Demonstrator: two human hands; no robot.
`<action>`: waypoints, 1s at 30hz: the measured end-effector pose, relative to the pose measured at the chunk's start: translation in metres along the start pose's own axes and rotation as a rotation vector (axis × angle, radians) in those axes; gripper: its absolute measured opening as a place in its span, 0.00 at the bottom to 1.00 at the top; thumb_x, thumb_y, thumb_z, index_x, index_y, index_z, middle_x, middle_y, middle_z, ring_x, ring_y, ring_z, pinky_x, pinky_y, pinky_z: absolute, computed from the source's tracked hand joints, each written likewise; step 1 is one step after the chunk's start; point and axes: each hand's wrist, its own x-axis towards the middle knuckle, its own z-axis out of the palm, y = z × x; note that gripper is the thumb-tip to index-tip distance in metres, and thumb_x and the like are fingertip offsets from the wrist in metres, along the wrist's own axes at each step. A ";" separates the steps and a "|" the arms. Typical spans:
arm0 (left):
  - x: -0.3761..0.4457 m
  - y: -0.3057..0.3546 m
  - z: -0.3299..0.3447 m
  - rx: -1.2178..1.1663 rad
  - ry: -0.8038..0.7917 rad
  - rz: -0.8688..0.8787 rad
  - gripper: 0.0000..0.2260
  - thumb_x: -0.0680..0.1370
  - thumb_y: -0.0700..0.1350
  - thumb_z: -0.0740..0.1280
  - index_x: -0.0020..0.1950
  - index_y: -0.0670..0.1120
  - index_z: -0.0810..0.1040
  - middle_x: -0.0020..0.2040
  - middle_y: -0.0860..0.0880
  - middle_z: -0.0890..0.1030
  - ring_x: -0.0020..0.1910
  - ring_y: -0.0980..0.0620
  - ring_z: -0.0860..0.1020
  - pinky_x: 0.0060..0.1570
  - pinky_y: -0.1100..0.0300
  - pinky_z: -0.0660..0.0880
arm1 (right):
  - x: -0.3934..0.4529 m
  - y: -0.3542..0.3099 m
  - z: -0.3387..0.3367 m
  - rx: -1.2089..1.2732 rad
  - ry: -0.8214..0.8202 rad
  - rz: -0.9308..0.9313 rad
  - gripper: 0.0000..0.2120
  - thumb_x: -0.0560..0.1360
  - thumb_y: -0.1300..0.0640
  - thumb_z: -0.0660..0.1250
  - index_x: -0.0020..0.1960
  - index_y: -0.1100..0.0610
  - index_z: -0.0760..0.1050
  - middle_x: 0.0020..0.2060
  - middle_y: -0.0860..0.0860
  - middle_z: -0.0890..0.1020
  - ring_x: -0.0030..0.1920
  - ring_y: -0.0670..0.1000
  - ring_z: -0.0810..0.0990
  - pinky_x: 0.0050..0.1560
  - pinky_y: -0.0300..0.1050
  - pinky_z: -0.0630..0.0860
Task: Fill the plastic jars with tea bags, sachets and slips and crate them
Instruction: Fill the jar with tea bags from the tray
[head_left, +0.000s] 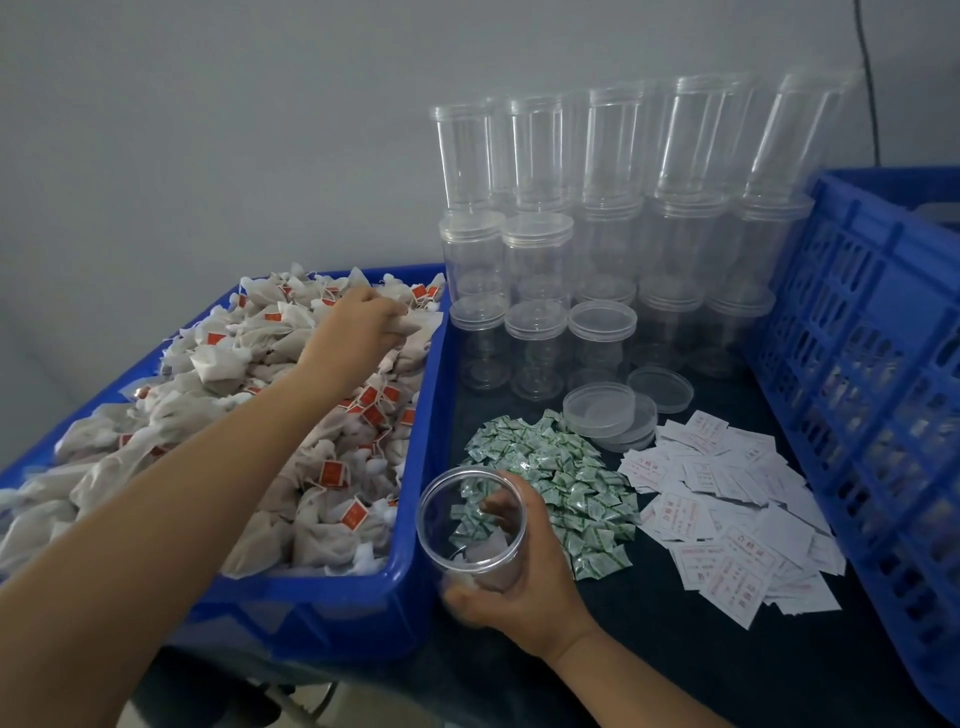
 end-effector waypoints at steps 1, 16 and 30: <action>-0.002 0.000 -0.005 -0.014 0.015 -0.006 0.13 0.76 0.44 0.68 0.58 0.40 0.79 0.57 0.41 0.76 0.55 0.46 0.72 0.55 0.58 0.66 | 0.000 -0.001 0.000 0.005 -0.002 0.000 0.45 0.61 0.44 0.80 0.72 0.33 0.61 0.63 0.36 0.71 0.67 0.48 0.73 0.65 0.36 0.71; -0.046 0.045 -0.095 -0.416 -0.150 0.021 0.07 0.73 0.48 0.71 0.51 0.56 0.79 0.44 0.59 0.81 0.44 0.61 0.79 0.46 0.67 0.72 | -0.001 -0.007 -0.001 0.065 -0.021 0.020 0.44 0.60 0.44 0.79 0.71 0.33 0.62 0.63 0.42 0.72 0.66 0.45 0.73 0.64 0.35 0.71; -0.091 0.088 -0.113 -0.401 -0.330 0.234 0.06 0.72 0.51 0.69 0.48 0.59 0.78 0.42 0.61 0.80 0.46 0.66 0.77 0.47 0.76 0.70 | 0.000 -0.009 0.000 0.064 -0.003 0.000 0.43 0.61 0.43 0.79 0.68 0.25 0.61 0.64 0.41 0.72 0.66 0.45 0.73 0.63 0.33 0.71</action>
